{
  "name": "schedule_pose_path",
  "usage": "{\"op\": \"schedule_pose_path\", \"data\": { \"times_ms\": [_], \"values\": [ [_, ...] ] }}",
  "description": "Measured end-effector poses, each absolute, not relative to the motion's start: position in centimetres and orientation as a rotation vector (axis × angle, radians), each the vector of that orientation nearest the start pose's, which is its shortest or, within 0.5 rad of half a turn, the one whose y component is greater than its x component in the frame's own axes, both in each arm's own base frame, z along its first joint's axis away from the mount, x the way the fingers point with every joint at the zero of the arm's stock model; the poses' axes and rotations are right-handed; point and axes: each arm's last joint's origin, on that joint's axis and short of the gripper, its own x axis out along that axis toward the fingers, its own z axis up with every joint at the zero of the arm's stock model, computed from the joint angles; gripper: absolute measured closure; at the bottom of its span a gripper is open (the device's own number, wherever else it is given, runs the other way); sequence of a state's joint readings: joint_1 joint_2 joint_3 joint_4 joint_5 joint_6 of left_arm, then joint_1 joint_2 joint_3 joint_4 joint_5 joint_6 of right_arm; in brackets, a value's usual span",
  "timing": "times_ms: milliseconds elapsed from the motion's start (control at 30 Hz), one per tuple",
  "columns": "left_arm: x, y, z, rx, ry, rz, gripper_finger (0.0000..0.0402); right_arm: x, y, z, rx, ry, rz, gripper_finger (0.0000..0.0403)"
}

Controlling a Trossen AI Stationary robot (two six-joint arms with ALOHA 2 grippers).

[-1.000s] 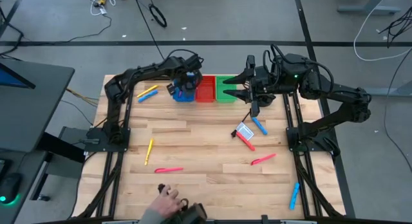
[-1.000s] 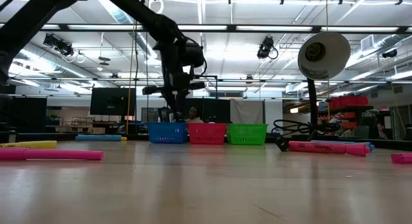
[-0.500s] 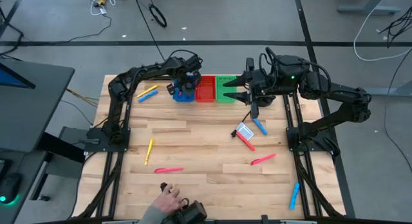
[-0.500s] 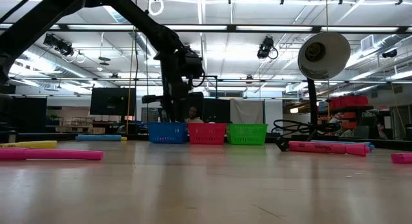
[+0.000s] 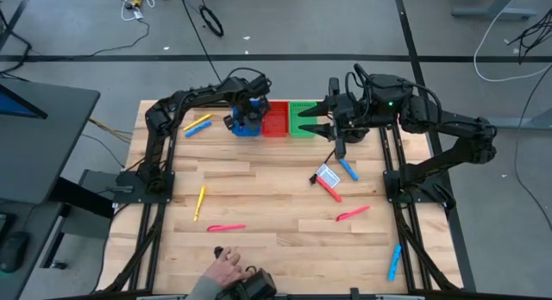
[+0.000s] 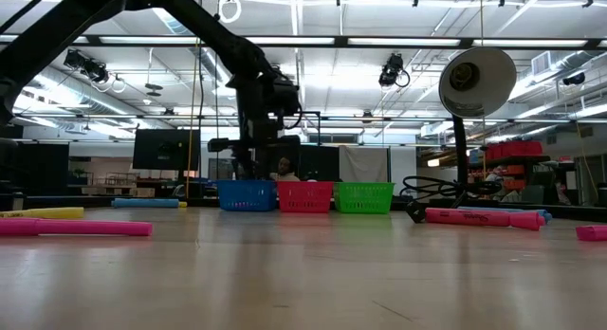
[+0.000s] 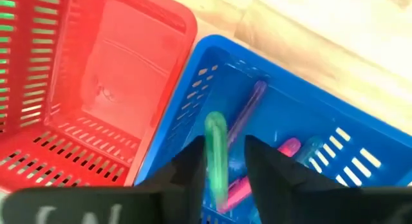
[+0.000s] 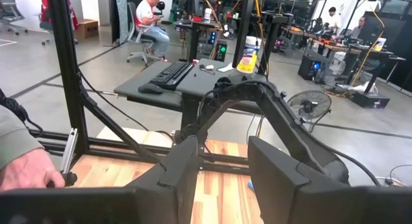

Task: Pick & Place Markers
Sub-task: Put the green pen into the blue bin, then put the top left blue highlighter into the green bin

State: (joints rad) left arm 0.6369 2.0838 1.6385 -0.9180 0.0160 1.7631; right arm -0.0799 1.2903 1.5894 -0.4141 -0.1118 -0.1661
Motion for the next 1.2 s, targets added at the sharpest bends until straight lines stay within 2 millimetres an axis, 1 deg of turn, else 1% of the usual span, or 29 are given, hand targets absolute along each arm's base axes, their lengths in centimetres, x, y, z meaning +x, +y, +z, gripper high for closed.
{"op": "schedule_pose_path", "data": {
  "times_ms": [133,267,500,700,767,900,1033,1200],
  "values": [
    [33.5,24.7,18.8,0.988,1.29,-0.692,0.0254,25.9,-1.7,47.5,-0.155,0.114,0.042,0.0263],
    [33.5,24.7,18.8,0.986,1.29,-0.69,0.0241,25.9,-1.7,47.5,-0.155,0.114,0.042,0.0263],
    [33.5,24.7,18.8,0.986,1.289,-0.69,0.0237,25.9,-1.7,47.5,-0.155,0.115,0.042,0.0263],
    [33.8,24.3,18.8,0.971,1.291,-0.676,0.0237,25.9,-1.7,47.5,-0.154,0.118,0.042,0.0263],
    [34.0,24.1,18.8,0.91,1.303,-0.626,0.0236,25.9,-1.7,47.5,-0.155,0.117,0.042,0.0263],
    [34.1,23.9,18.8,0.687,1.284,-0.496,0.0236,25.8,-1.7,47.5,-0.155,0.117,0.042,0.0263],
    [33.8,24.3,18.8,0.471,1.241,-0.398,0.0236,25.8,-1.7,47.5,-0.168,0.117,0.043,0.0263],
    [33.1,25.2,18.8,0.341,1.274,-0.279,0.0236,25.9,-1.7,47.5,-0.181,0.117,0.044,0.0263]
  ]
}}
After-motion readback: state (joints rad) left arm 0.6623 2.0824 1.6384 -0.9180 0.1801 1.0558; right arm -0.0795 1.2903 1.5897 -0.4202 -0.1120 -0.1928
